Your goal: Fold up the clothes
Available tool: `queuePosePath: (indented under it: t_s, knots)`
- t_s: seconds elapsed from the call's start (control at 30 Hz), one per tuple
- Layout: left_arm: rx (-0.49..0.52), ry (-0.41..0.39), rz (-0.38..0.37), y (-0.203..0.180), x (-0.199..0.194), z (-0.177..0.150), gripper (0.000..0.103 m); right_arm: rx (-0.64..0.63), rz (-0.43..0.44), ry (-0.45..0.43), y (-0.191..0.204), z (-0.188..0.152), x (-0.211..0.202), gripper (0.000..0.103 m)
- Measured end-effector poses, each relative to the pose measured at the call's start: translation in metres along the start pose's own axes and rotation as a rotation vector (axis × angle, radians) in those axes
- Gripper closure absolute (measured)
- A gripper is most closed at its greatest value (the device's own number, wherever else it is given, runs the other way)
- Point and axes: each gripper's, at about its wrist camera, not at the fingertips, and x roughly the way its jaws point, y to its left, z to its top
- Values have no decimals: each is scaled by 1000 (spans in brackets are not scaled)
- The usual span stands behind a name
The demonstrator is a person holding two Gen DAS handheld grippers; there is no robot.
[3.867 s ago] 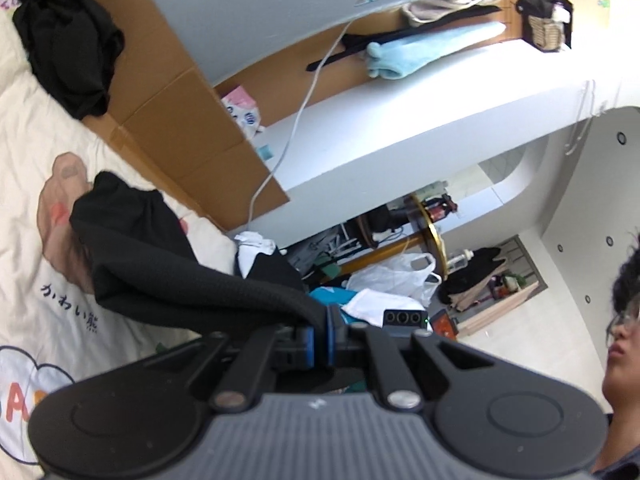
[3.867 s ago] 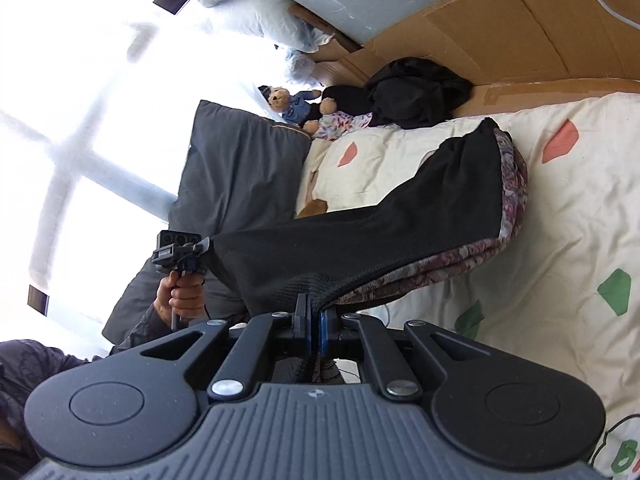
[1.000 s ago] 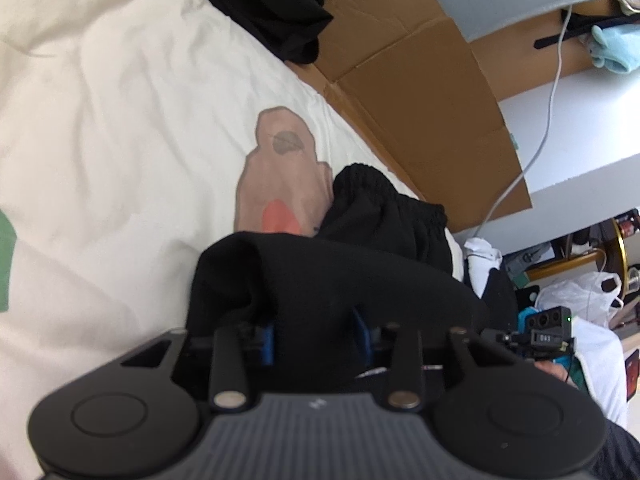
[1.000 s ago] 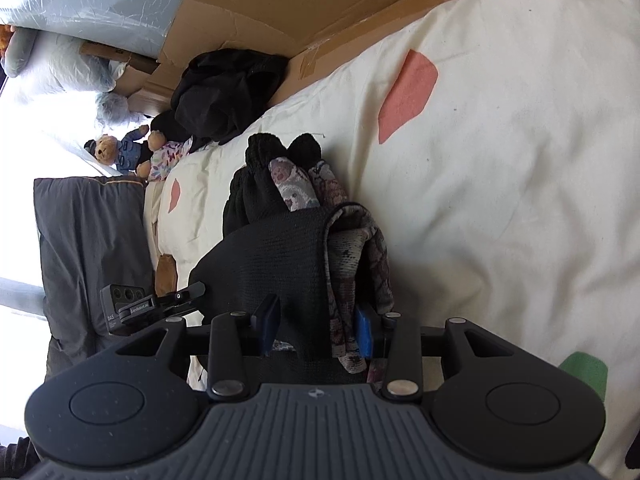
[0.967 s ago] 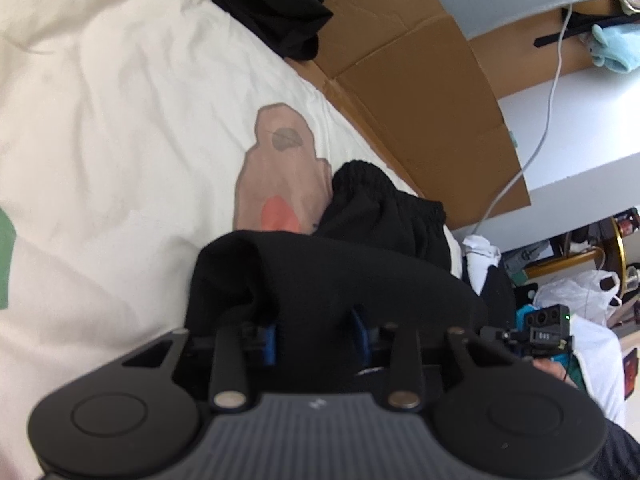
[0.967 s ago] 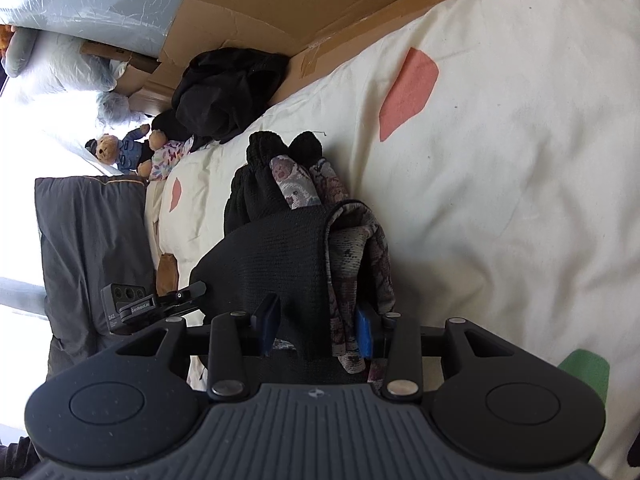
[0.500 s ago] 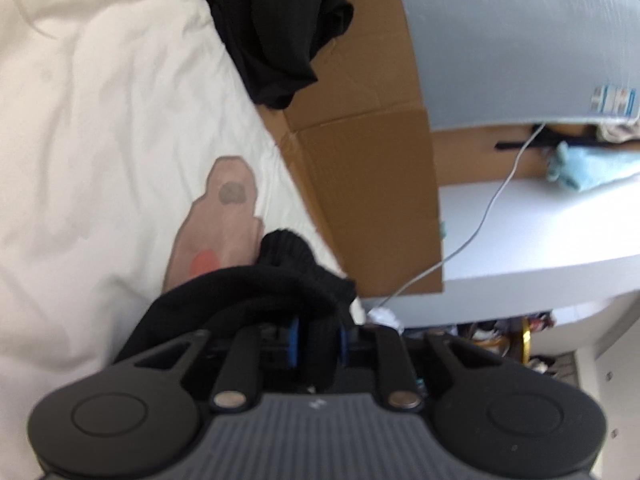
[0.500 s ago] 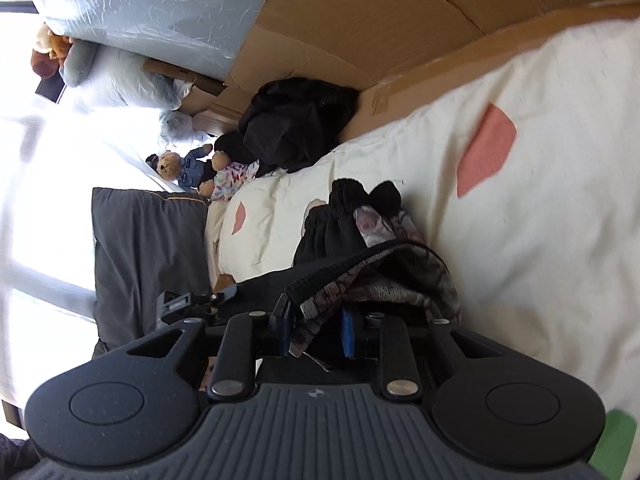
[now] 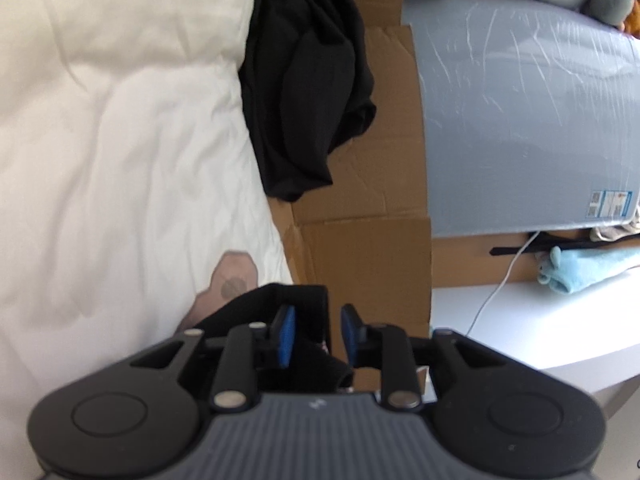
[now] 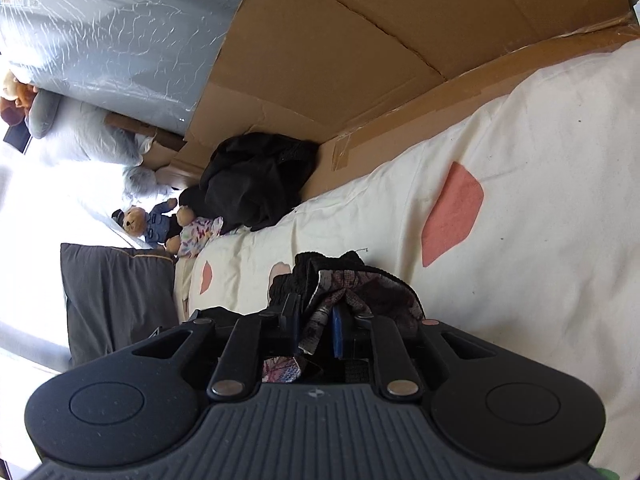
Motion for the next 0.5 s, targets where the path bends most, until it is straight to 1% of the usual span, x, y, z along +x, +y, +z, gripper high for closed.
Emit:
queuePosePath:
  t_s: [0.03,0.1,0.17,0.27,0.33,0.43,0.5]
  knots:
    - [10,-5,3,-2,0,1,74,3,-4,-15,0,0,0,64]
    - [39,-12,13,-5,-1,3,72,14,4,-49,0,2,-2,52]
    - [62,-15,20,-8,-2,3,71,40,32,-110,-2,7,-9,45]
    - [114,-20,51,-11,-5,3,69,25,31,-138,0,12,-14,44]
    - [150,-17,88,-12,-7,2,67,10,15,-138,1,13,-15,44]
    - [185,-8,124,-11,-9,1,64,-8,-26,-129,-3,9,-14,39]
    - [226,13,157,-11,-8,-2,58,-12,-41,-120,-5,7,-14,39]
